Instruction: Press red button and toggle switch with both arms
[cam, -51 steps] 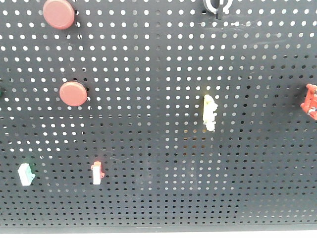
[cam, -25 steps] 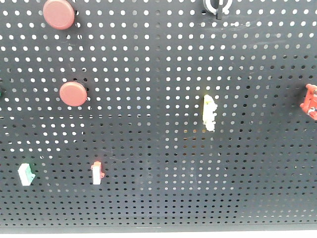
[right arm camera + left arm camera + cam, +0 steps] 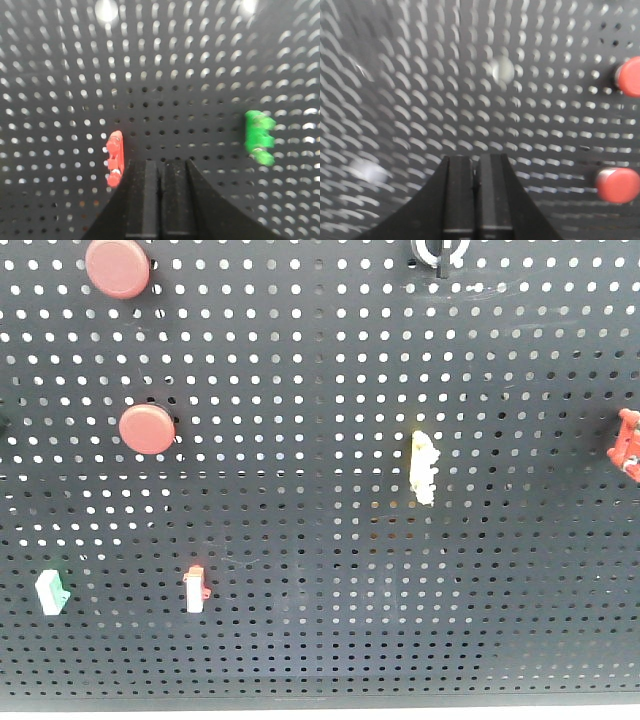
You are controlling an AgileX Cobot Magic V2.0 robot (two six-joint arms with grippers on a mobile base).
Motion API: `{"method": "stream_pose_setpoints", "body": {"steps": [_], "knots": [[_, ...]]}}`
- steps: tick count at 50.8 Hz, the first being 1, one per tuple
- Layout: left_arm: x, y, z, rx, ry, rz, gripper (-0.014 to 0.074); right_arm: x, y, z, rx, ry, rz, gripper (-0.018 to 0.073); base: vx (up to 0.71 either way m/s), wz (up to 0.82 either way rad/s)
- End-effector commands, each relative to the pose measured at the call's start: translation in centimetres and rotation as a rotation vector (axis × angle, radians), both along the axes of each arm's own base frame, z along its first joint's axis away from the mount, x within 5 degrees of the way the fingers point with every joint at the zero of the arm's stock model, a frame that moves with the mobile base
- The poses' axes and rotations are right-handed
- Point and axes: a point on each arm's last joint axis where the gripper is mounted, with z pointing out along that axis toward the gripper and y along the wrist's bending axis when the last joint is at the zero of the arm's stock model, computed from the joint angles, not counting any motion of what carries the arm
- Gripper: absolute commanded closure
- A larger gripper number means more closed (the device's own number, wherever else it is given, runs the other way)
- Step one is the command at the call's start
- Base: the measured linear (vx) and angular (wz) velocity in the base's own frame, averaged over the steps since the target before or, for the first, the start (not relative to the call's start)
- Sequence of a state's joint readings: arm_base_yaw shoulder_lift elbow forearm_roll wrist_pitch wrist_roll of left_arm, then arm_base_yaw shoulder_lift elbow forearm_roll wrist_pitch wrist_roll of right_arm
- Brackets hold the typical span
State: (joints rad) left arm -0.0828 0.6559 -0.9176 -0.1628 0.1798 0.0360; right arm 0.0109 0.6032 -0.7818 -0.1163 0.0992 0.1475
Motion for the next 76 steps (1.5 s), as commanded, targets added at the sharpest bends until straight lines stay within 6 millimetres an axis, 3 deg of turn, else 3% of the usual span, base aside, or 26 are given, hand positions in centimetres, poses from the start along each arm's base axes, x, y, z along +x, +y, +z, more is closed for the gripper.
{"method": "stream_pose_setpoints", "body": {"steps": [1,18,29,39,53,66,76], "knots": [[0.3,-0.6,1.8,-0.051,-0.086,-0.057,0.0594,0.0,0.1,1.9,-0.015,-0.146,0.008,0.0559,0.00,0.00],[3.8,-5.7,6.0,0.061,-0.130,-0.313,0.0596,0.7,0.1,1.7,-0.015,-0.125,0.009,0.0559,0.00,0.00],[6.5,-8.0,7.8,0.048,-0.155,-0.352,0.0596,0.7,0.1,1.7,-0.015,-0.123,0.009,0.0559,0.00,0.00],[8.5,-8.7,8.1,0.026,-0.186,-0.323,0.0596,0.7,0.1,1.6,-0.015,-0.120,0.008,0.0559,0.00,0.00],[10.8,-9.5,7.1,0.018,-0.176,-0.299,0.0596,0.7,0.1,1.6,-0.016,-0.119,0.008,0.0559,0.00,0.00],[11.2,-9.6,7.0,0.007,-0.193,-0.285,0.0596,0.7,0.1,1.6,-0.016,-0.120,0.008,0.0559,0.00,0.00],[8.5,-9.4,7.8,0.044,-0.170,-0.353,0.0596,0.8,0.1,1.6,-0.017,-0.121,0.008,0.0559,0.00,0.00]]}}
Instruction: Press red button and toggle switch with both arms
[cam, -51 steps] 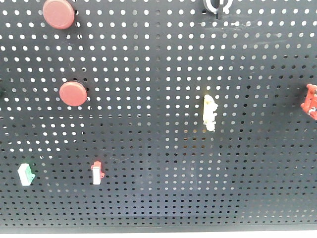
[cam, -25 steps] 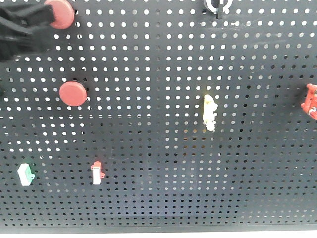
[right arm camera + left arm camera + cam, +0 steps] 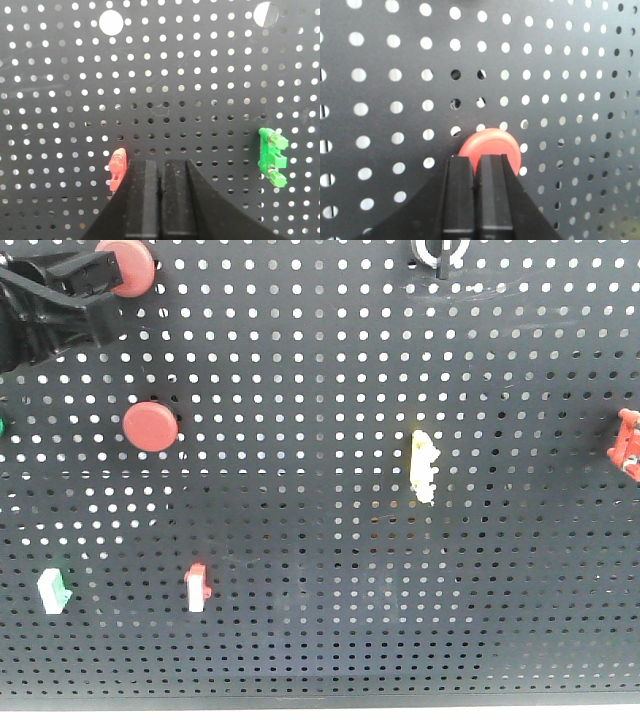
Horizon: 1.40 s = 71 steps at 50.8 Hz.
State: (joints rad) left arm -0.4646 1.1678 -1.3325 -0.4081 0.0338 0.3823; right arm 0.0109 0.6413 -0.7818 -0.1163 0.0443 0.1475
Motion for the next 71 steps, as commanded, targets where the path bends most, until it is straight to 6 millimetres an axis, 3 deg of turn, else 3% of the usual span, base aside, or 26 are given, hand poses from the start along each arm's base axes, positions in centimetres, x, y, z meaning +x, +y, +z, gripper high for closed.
{"method": "stream_pose_setpoints", "body": {"steps": [1,11,26,34,42,55,71], "knots": [[-2.4,0.8,2.4,-0.040,-0.081,-0.017,0.0596,-0.3,0.0,1.6,-0.015,-0.105,0.002,0.0559,0.00,0.00],[-5.4,2.2,2.6,0.017,-0.124,-0.009,0.0596,-0.3,0.1,1.7,-0.017,-0.119,0.004,0.0559,0.00,0.00],[-9.1,4.6,-1.1,-0.014,-0.174,0.037,0.0596,-0.7,1.2,3.4,-0.033,-0.278,0.095,0.0559,0.00,0.00],[-9.9,5.1,-1.9,-0.018,-0.181,0.043,0.0596,1.4,4.2,3.9,-0.102,-0.244,0.273,0.0559,0.00,0.00],[-10.1,5.3,-1.8,-0.025,-0.193,0.049,0.0596,3.3,8.4,5.9,-0.177,-0.288,0.449,0.0559,0.00,0.00],[-10.1,5.3,-1.8,-0.026,-0.195,0.050,0.0596,6.7,13.6,8.1,-0.171,-0.280,0.580,0.0559,0.00,0.00],[-10.1,5.3,-1.8,-0.026,-0.196,0.050,0.0596,10.0,15.8,9.7,-0.168,-0.243,0.571,0.0559,0.00,0.00]]}}
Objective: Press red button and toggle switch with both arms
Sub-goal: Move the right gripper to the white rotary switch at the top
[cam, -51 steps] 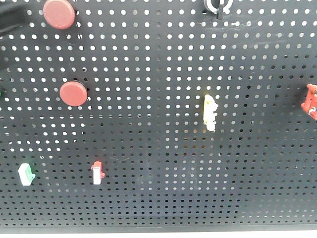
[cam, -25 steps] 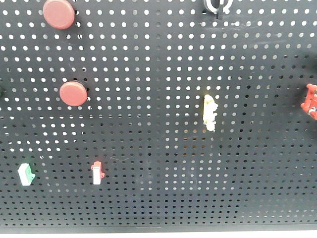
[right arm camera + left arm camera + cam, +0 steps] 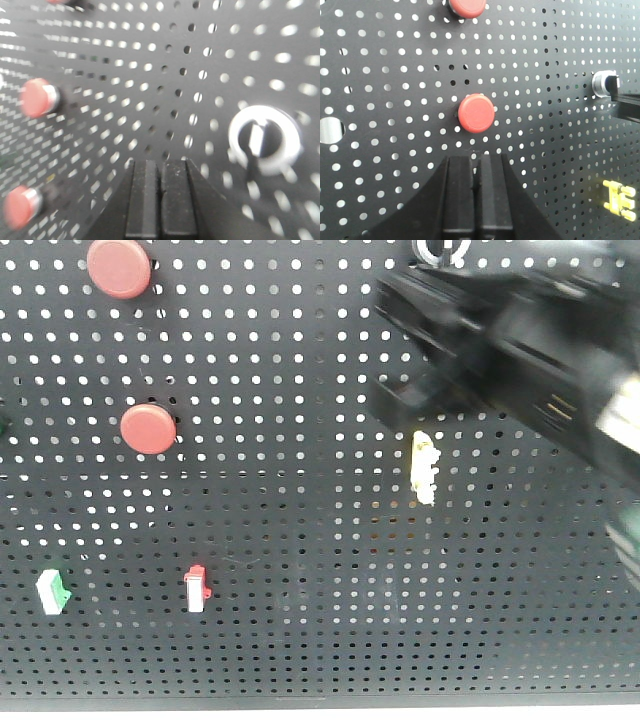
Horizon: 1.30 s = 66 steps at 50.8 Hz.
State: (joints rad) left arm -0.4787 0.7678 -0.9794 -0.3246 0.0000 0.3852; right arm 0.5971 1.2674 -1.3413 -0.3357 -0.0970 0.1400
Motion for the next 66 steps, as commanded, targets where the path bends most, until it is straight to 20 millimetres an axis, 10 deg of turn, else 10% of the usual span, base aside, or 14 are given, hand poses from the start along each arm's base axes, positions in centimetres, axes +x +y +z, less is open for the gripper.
{"method": "stream_pose_setpoints", "body": {"steps": [1,66], "knots": [[-0.5,0.5,1.5,-0.062,-0.091,0.024,0.0596,-0.6,-0.3,2.7,0.054,-0.083,0.008,0.0559,0.00,0.00],[-0.6,0.6,1.7,-0.073,-0.111,0.032,0.0596,-1.7,-4.3,4.3,0.040,-0.030,-0.132,0.0559,0.00,0.00]]}}
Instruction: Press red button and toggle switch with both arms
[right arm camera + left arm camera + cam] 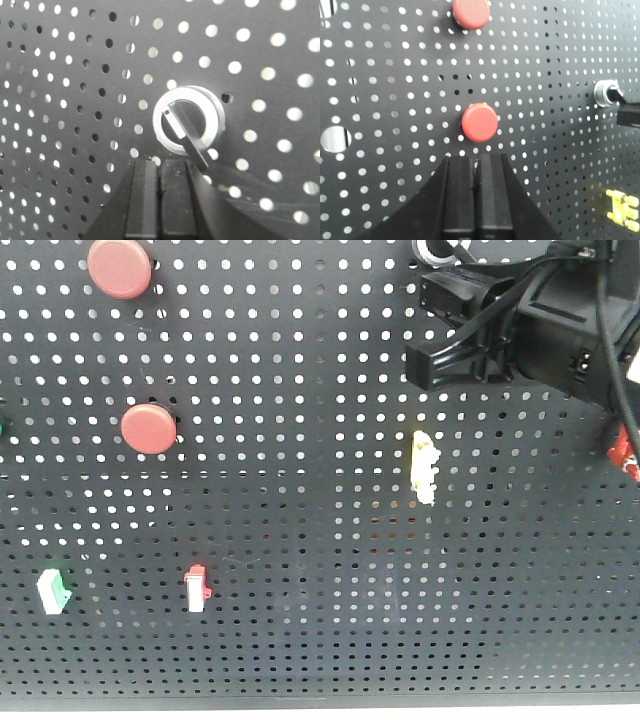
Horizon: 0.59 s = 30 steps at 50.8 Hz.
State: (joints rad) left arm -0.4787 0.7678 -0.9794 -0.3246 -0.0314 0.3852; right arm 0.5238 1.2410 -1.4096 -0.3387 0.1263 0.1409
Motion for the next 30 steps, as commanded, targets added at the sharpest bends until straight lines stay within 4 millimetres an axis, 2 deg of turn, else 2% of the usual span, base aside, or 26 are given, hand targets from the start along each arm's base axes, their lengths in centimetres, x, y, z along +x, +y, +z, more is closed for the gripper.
{"method": "stream_pose_setpoints", "body": {"steps": [1,8,14,21,30], "knots": [[-0.5,0.5,1.5,-0.057,-0.086,0.022,0.0596,-2.4,-1.4,3.3,0.100,-0.137,0.022,0.0559,0.00,0.00],[-0.5,0.5,1.5,-0.057,-0.086,0.022,0.0596,-4.9,-1.5,4.1,0.141,-0.104,0.071,0.0559,0.00,0.00],[-0.5,0.5,1.5,-0.057,-0.086,0.022,0.0595,-6.3,-1.7,3.4,0.103,-0.090,0.089,0.0559,0.00,0.00],[-0.5,0.5,1.4,-0.054,-0.080,0.020,0.0595,-6.9,-2.1,1.8,0.077,-0.084,0.088,0.0559,0.00,0.00],[-0.5,0.5,1.4,-0.051,-0.076,0.018,0.0595,-7.0,-2.1,1.6,0.071,-0.105,0.092,0.0559,0.00,0.00]]}}
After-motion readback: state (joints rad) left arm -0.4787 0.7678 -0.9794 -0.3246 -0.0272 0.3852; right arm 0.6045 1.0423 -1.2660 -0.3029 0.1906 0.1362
